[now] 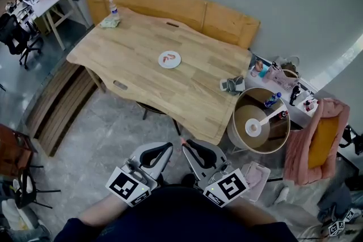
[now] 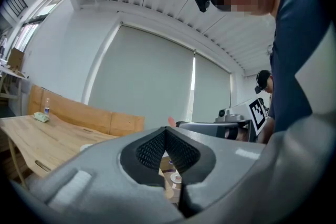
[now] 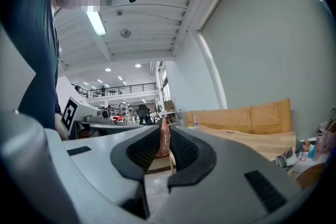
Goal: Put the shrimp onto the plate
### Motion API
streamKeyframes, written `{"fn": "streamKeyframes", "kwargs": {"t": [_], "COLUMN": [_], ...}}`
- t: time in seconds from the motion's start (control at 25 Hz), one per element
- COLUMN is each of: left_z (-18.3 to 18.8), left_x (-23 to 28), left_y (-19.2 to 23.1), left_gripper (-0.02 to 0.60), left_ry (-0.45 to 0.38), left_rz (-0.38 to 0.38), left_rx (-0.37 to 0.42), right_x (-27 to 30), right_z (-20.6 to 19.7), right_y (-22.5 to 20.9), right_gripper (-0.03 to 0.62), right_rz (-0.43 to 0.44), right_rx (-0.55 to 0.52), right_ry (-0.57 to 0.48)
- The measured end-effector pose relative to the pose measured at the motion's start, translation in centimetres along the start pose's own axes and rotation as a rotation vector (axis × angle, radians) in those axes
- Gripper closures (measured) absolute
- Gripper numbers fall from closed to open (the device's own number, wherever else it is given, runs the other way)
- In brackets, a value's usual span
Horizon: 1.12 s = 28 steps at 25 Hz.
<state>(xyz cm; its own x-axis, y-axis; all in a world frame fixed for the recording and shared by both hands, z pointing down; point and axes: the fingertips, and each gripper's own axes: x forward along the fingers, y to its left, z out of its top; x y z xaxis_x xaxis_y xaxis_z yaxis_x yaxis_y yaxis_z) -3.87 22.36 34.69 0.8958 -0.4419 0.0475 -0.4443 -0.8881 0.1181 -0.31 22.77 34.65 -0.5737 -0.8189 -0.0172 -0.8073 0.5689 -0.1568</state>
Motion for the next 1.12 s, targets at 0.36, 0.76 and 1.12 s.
{"fn": "streamKeyframes", "kwargs": {"t": [0.36,0.76,1.12], "left_z": [-0.6,-1.4,-1.0], "left_x": [1.3,3.4,6.1], "left_y": [-0.4,-0.2,4.1], "left_gripper": [0.578,0.578,0.578], "left_ry": [0.011,0.009,-0.011], "left_rz": [0.044,0.09,0.058], "left_rx": [0.001,-0.008,0.001], "right_x": [-0.8,-0.9,3.2], "right_z": [-0.4,-1.6,-2.0], "right_y": [-1.6,-4.4,-7.5], "right_gripper": [0.53,0.53,0.53], "right_rz": [0.032,0.069,0.044], "right_rx": [0.006,0.015,-0.002], "right_ry": [0.003,0.026,0.042]}}
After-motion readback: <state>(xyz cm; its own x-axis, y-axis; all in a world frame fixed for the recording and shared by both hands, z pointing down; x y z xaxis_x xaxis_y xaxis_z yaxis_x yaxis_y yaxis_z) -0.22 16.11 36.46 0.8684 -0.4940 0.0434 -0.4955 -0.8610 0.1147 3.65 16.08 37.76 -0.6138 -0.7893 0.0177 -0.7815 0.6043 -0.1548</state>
